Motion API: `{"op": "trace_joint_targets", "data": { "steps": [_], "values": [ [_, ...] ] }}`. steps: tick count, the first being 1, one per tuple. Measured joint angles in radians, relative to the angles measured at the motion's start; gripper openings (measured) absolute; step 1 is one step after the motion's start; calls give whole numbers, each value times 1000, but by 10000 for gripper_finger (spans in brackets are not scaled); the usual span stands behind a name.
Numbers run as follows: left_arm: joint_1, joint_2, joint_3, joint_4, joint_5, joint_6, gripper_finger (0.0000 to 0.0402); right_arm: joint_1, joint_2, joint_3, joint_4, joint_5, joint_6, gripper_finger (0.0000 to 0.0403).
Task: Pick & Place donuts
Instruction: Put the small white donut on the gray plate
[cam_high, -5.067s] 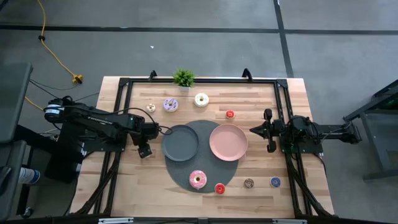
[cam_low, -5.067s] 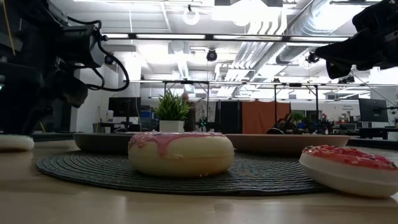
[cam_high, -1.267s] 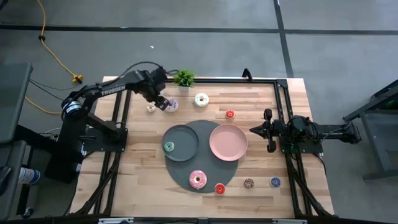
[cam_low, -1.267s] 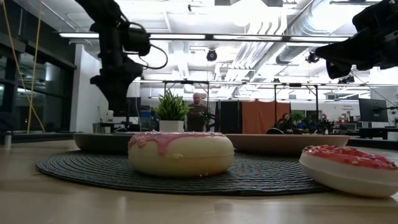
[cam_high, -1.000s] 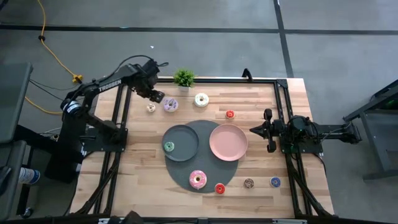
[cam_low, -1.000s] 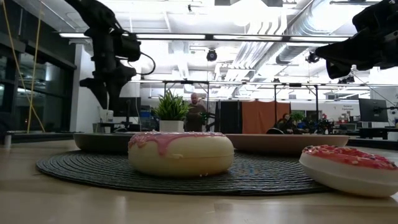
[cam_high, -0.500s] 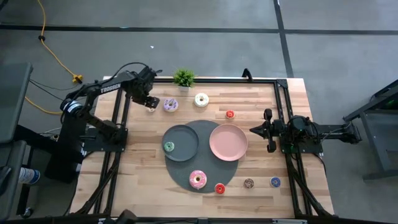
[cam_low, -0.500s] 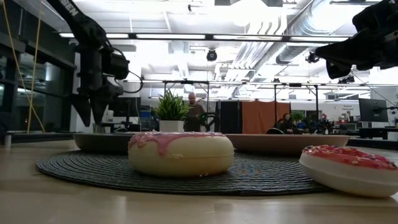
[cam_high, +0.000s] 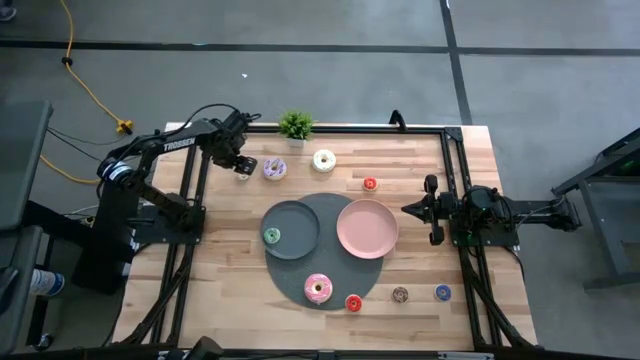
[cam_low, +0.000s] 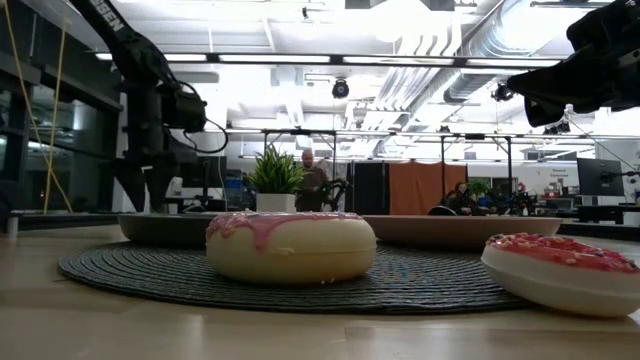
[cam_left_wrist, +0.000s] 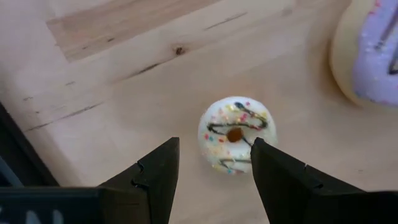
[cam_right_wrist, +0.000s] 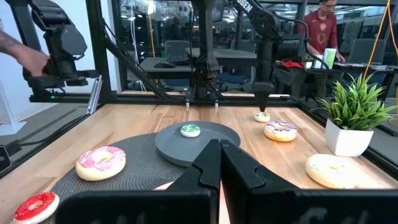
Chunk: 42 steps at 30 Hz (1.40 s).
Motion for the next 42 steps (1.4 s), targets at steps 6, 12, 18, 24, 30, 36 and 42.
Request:
{"op": "trace_joint_targets", "data": {
  "steps": [6, 12, 18, 24, 30, 36, 42],
  "values": [
    [1, 48, 0, 3, 7, 0, 190, 0, 0, 0, 0, 0, 0, 0],
    [1, 86, 0, 10, 2, 5, 190, 0, 0, 0, 0, 0, 0, 0],
    [1, 98, 1, 18, 2, 10, 190, 0, 0, 0, 0, 0, 0, 0],
    [0, 98, 1, 19, 2, 16, 184, 0, 0, 0, 0, 0, 0, 0],
    [0, 98, 1, 23, 11, 19, 132, 0, 0, 0, 0, 0, 0, 0],
    [0, 98, 1, 24, 21, 35, 81, 0, 0, 0, 0, 0, 0, 0],
    [0, 95, 1, 24, 37, 35, 52, 0, 0, 0, 0, 0, 0, 0]
  ]
}}
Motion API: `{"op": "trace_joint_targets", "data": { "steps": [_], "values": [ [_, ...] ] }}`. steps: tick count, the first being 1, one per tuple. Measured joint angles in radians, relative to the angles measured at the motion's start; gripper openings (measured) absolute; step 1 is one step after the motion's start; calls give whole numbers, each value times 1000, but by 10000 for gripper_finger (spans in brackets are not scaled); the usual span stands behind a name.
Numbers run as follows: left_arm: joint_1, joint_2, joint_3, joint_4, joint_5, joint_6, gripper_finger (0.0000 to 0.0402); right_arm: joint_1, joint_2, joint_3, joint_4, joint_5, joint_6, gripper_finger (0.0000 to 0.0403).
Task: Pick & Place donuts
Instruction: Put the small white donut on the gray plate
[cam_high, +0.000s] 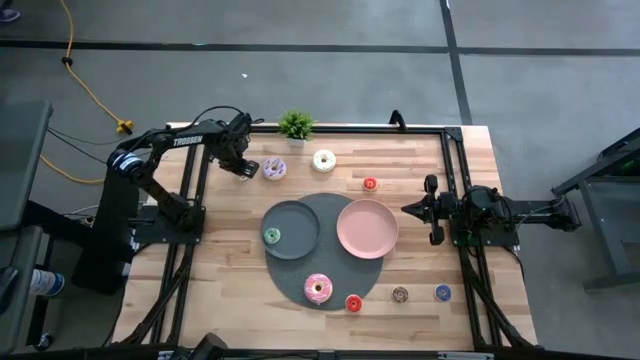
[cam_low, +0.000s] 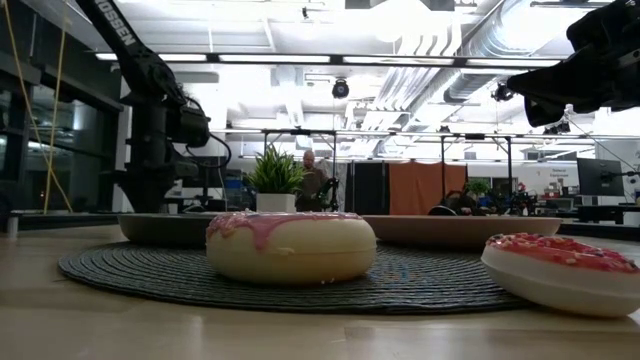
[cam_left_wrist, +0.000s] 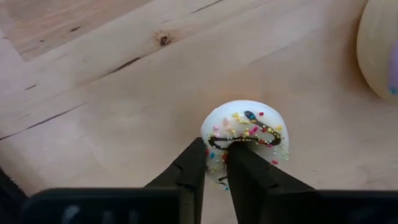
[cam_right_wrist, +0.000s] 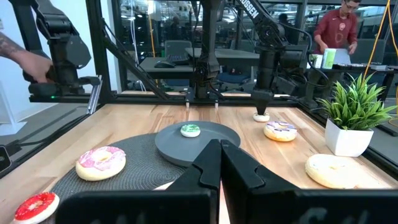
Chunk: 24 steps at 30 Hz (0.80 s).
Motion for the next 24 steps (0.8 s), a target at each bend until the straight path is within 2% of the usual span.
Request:
{"op": "trace_joint_targets", "data": {
  "steps": [6, 11, 20, 24],
  "values": [
    [0, -17, 39, -30, 15, 19, 41, 0, 0, 0, 0, 0, 0, 0],
    [0, -32, 126, -132, 26, 59, 40, 0, 0, 0, 0, 0, 0, 0],
    [0, -69, 298, -310, 191, 161, 40, 0, 0, 0, 0, 0, 0, 0],
    [-7, -90, 353, -350, 225, 177, 40, 0, 0, 0, 0, 0, 0, 0]
  ]
}}
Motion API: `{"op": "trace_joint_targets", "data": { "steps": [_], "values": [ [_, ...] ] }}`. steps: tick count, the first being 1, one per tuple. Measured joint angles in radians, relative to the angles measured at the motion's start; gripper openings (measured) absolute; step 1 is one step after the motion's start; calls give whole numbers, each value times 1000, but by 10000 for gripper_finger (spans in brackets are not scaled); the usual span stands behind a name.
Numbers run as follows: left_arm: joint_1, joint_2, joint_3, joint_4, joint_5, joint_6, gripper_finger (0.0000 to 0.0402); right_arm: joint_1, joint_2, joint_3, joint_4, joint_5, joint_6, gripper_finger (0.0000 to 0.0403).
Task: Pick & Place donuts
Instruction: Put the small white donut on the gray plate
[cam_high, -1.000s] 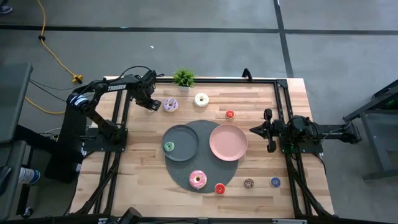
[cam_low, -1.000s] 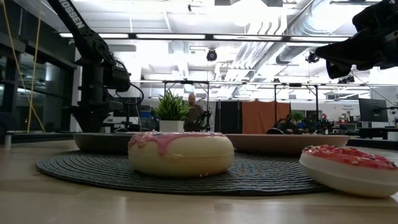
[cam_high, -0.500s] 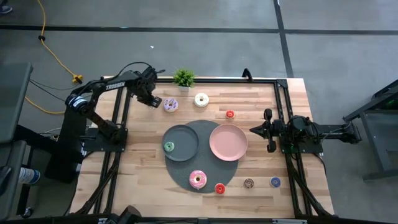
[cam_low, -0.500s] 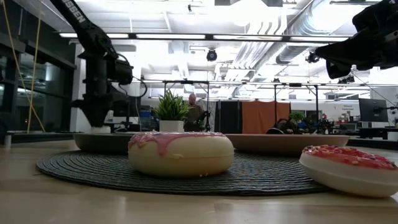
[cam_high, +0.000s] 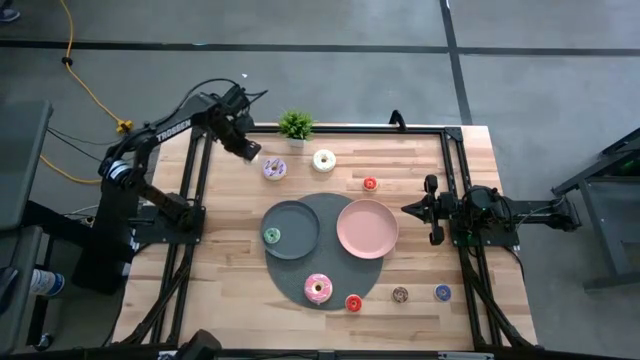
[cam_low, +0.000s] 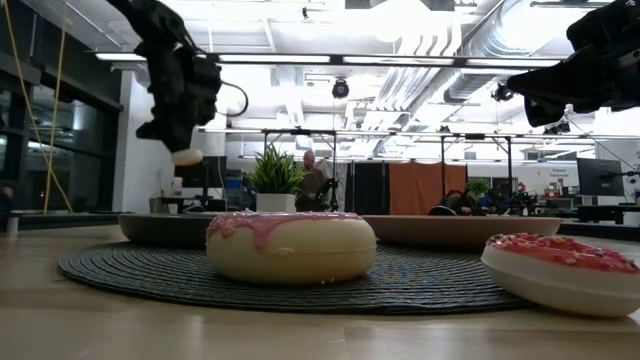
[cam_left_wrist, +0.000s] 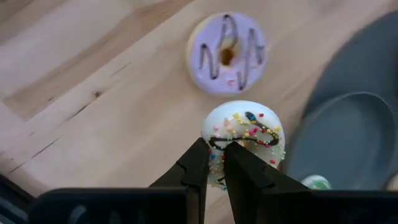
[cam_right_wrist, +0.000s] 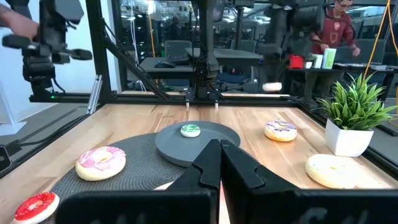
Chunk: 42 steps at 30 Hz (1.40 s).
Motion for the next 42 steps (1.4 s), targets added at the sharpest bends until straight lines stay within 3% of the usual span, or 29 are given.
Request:
{"op": "trace_joint_targets", "data": {
  "steps": [7, 16, 25, 31, 36, 42],
  "values": [
    [-113, -21, 63, -66, 15, 33, 40, 0, 0, 0, 0, 0, 0, 0],
    [-417, -21, 90, -72, 14, -39, 40, 0, 0, 0, 0, 0, 0, 0],
    [-757, -21, 90, -41, -117, -205, 40, 0, 0, 0, 0, 0, 0, 0],
    [-956, -21, 90, 22, -262, -404, 40, 0, 0, 0, 0, 0, 0, 0],
    [-1057, -21, 89, 75, -370, -545, 40, 0, 0, 0, 0, 0, 0, 0],
    [-1097, 3, 89, 101, -404, -652, 40, 0, 0, 0, 0, 0, 0, 0]
  ]
}}
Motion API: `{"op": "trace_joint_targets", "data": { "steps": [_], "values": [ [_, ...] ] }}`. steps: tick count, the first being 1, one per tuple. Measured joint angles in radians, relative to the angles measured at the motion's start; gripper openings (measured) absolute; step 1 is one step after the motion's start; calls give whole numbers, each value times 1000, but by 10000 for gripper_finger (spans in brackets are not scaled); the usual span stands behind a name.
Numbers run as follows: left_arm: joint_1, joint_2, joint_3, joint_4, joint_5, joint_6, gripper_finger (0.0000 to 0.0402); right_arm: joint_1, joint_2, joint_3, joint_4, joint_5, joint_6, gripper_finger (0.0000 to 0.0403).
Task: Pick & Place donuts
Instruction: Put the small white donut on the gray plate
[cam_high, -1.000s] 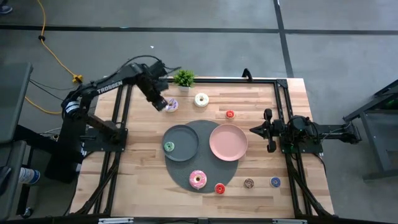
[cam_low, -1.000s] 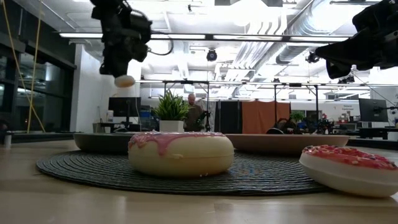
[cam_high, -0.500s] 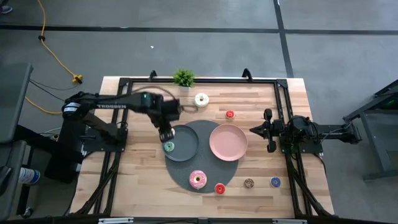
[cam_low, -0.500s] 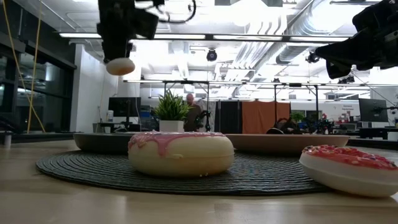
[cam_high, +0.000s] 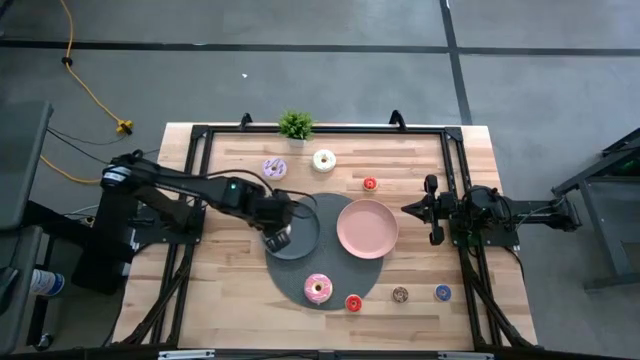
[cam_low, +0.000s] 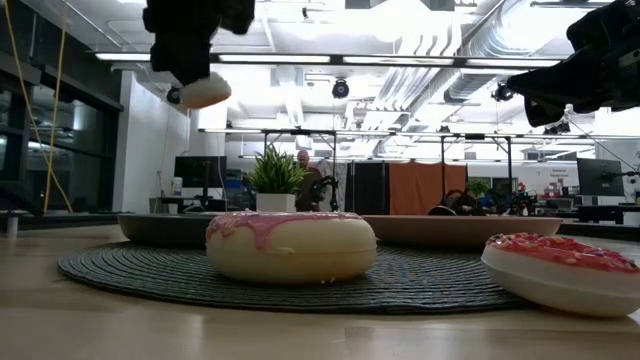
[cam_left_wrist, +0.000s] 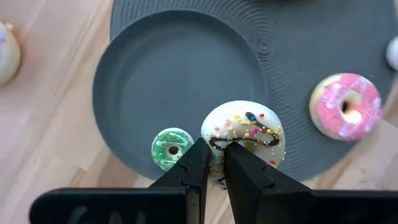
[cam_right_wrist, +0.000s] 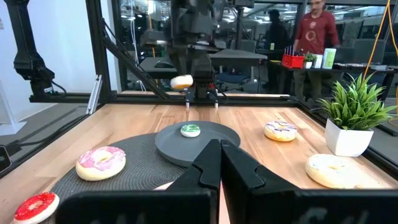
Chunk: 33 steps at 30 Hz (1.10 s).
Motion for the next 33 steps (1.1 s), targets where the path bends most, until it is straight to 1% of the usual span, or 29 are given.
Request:
{"op": "trace_joint_targets", "data": {
  "steps": [5, 8, 10, 15, 19, 25, 27, 33],
  "values": [
    [4, 71, -29, 49, 2, -62, 40, 0, 1, 0, 0, 0, 0, 0],
    [4, 138, -38, 74, 8, -102, 40, 0, 0, 0, 0, 0, 0, 0],
    [11, 179, -41, 58, 36, -118, 40, 0, 0, 0, 0, 0, 0, 0],
    [18, 287, -42, 77, 117, -173, 40, 0, 2, 0, 0, 0, 0, 0],
    [17, 336, -42, 107, 141, -212, 40, 0, 6, 0, 0, 0, 0, 0],
    [17, 357, -38, 133, 163, -242, 40, 0, 18, 0, 1, 1, 0, 0],
    [17, 360, -42, 108, 165, -241, 40, 0, 19, 0, 0, 0, 0, 0],
    [17, 358, -40, 104, 180, -233, 40, 0, 21, 0, 0, 0, 0, 0]
  ]
}}
